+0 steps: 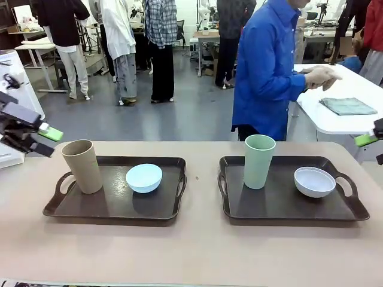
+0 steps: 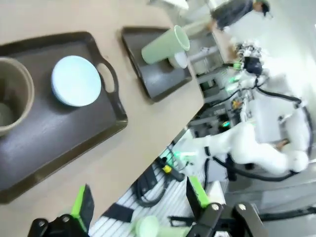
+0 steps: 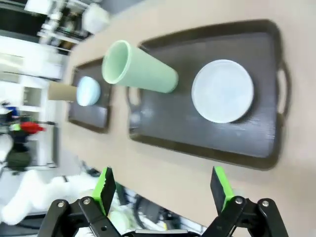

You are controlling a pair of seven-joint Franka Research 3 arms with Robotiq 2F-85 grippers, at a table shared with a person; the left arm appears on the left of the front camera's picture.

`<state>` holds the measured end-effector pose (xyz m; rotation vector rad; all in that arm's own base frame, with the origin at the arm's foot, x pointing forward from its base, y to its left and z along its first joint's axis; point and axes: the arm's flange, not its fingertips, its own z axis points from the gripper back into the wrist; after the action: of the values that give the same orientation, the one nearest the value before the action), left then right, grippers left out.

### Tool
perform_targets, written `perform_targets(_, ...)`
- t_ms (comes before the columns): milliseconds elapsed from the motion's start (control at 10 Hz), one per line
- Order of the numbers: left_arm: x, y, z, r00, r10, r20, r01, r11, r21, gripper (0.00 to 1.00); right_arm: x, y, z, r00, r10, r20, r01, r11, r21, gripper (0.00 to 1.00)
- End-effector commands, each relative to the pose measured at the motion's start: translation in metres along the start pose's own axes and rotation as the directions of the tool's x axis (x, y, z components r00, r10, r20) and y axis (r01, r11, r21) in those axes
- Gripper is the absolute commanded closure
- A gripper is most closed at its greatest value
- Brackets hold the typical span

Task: Set up a tray with a mat and arrange the tableware.
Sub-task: Pick up the Picnic Bowl and Reusable plastic cup from the Handle tray in front of the human's position and hold them in the air.

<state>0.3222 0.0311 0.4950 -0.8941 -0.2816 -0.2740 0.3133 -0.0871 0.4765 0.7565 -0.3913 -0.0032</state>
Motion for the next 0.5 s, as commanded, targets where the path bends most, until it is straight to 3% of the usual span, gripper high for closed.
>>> perform_targets(0,-0.001,0.035,0.021,0.991,0.122,0.048,-0.119,0.991,-0.063,0.00,-0.058,-0.042,-0.016,0.999,-0.037,-0.016,0.039,0.988,0.151,0.00)
perform_targets(200,-0.017,0.063,0.038,0.974,0.223,0.050,-0.220,0.974,-0.058,0.00,-0.065,-0.083,0.007,0.991,-0.114,-0.073,0.125,0.977,0.172,0.00)
perform_targets(400,-0.027,0.072,0.043,0.968,0.251,0.029,-0.250,0.968,-0.007,0.00,-0.073,-0.103,0.032,0.982,-0.140,-0.127,0.154,0.983,0.105,0.00)
